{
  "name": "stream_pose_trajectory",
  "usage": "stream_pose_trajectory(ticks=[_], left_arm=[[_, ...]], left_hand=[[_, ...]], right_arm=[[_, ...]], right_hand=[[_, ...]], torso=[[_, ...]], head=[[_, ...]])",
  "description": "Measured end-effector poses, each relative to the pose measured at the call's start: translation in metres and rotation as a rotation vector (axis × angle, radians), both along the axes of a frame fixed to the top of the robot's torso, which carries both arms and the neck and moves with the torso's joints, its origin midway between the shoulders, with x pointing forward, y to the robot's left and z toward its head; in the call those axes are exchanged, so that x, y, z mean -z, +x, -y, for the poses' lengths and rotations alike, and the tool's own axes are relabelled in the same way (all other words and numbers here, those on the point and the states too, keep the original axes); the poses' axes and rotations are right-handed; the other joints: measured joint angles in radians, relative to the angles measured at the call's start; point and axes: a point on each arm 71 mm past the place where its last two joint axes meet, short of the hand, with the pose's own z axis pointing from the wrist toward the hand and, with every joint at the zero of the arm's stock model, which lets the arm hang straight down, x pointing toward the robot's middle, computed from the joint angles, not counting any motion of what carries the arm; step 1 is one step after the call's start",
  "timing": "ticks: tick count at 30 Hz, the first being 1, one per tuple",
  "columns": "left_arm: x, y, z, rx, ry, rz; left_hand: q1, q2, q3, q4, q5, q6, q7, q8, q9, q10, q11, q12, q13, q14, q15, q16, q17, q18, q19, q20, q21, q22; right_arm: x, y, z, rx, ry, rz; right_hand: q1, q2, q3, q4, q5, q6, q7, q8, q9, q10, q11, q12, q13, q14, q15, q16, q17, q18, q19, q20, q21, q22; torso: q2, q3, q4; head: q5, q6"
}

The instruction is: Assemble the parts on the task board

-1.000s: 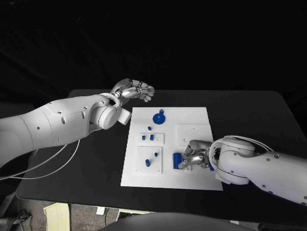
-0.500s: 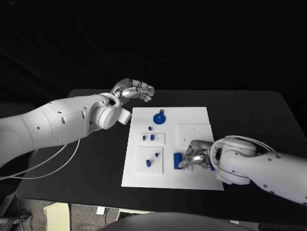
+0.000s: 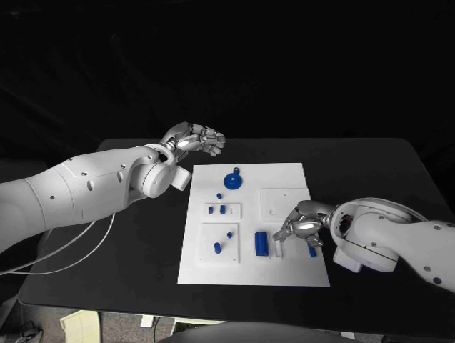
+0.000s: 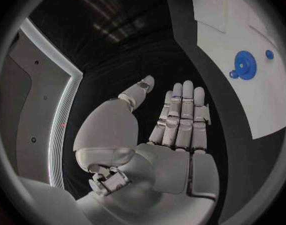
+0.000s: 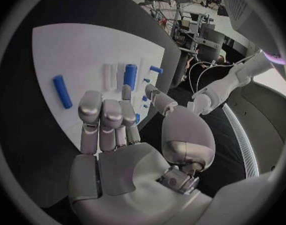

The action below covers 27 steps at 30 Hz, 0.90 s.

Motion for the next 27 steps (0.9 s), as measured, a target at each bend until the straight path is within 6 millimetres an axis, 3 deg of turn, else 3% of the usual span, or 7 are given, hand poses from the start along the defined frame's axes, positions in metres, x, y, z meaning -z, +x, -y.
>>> stream_pose_trajectory(ticks=[6, 14, 21, 27], left_arm=[[0.000, 0.000, -0.001, -0.001, 0.001, 0.000], [0.001, 0.000, 0.000, 0.002, 0.001, -0.001], [0.001, -0.001, 0.002, 0.006, 0.000, -0.003], [0.001, -0.001, 0.001, 0.006, 0.000, -0.004]], left_hand=[[0.000, 0.000, 0.000, 0.000, 0.000, 0.000, 0.000, 0.000, 0.000, 0.000, 0.000, 0.000, 0.000, 0.000, 0.000, 0.000, 0.001, 0.000, 0.000, 0.000, 0.000, 0.000], [0.000, 0.000, 0.000, 0.000, 0.000, 0.000, 0.000, 0.000, 0.000, 0.000, 0.000, 0.000, 0.000, 0.000, 0.000, 0.000, 0.002, 0.000, 0.000, 0.000, 0.000, 0.000], [-0.003, 0.003, 0.000, 0.000, 0.000, 0.000, 0.000, 0.000, 0.000, 0.000, 0.000, 0.000, 0.000, 0.000, 0.000, 0.000, 0.002, 0.000, 0.000, 0.000, 0.000, 0.001], [-0.003, 0.003, 0.000, 0.000, 0.000, 0.000, 0.000, 0.000, -0.001, 0.000, 0.000, 0.000, 0.000, 0.000, 0.000, -0.004, 0.003, -0.001, 0.000, 0.000, 0.000, 0.001]], right_arm=[[-0.016, 0.012, 0.027, 0.043, -0.034, 0.049], [-0.015, 0.021, 0.063, 0.072, -0.144, 0.083], [-0.001, 0.014, 0.073, 0.057, -0.224, 0.064], [0.013, 0.008, 0.068, 0.039, -0.261, 0.049]], right_hand=[[0.010, 0.010, -0.011, -0.016, 0.000, 0.000, 0.000, 0.000, 0.009, 0.003, 0.003, 0.002, 0.006, 0.002, 0.002, 0.000, 0.003, 0.000, 0.004, -0.002, 0.000, 0.000], [0.022, 0.022, -0.005, -0.028, 0.000, 0.010, 0.010, 0.021, 0.023, 0.010, -0.002, 0.002, 0.006, 0.003, 0.003, 0.000, 0.004, 0.000, 0.001, -0.005, 0.000, 0.000], [0.022, 0.021, 0.002, -0.020, 0.000, 0.018, 0.005, 0.024, 0.027, 0.012, -0.004, 0.002, 0.006, 0.000, 0.000, 0.000, 0.004, 0.000, 0.001, -0.005, 0.000, 0.000], [0.012, -0.003, 0.010, 0.003, 0.000, 0.029, 0.004, 0.027, 0.032, 0.016, -0.008, 0.001, 0.005, 0.003, -0.004, 0.000, 0.004, 0.000, 0.001, -0.005, 0.000, 0.000]], torso=[[0.000, 0.0011, -0.0002], [0.001, -0.0006, 0.0000], [0.001, -0.0017, 0.0002], [0.001, -0.0014, 0.0006]], head=[[-0.008, 0.005], [-0.031, 0.012], [-0.050, 0.017], [-0.058, 0.018]])
